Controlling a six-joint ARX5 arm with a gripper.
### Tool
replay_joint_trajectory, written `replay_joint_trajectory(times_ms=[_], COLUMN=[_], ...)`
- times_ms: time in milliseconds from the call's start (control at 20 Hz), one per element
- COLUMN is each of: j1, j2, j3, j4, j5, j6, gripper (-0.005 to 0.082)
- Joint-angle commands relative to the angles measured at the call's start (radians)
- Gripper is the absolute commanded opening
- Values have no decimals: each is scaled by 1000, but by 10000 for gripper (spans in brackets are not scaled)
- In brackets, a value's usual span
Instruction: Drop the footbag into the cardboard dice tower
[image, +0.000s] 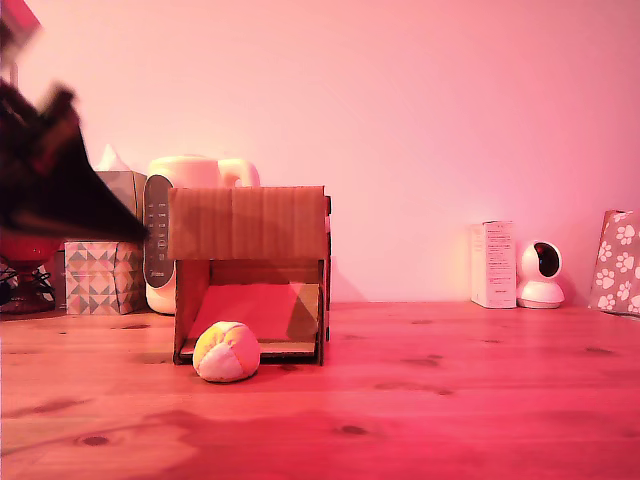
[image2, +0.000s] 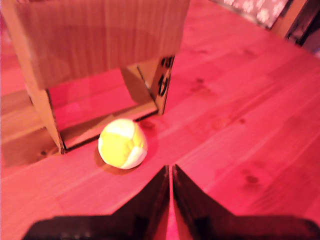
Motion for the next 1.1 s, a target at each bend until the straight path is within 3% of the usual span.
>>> replay_joint_trajectory(times_ms=[0, 150, 200, 300, 350, 400, 550, 800, 1050], j1=[-3, -3, -3, -3, -3, -3, -4, -23, -34], j2=[53, 153, 183, 234, 257, 276, 342, 477, 642], j3=[-19, -19, -19, -19, -19, -19, -18, -11, 71], j4=[59, 166, 202, 251, 274, 288, 375, 533, 577], j5=[0, 0, 0, 0, -1, -1, -2, -69, -106], j6=[8, 8, 7, 5, 5, 6, 6, 6, -1], gripper=[-11, 11, 115, 554, 730, 798, 781, 781, 781])
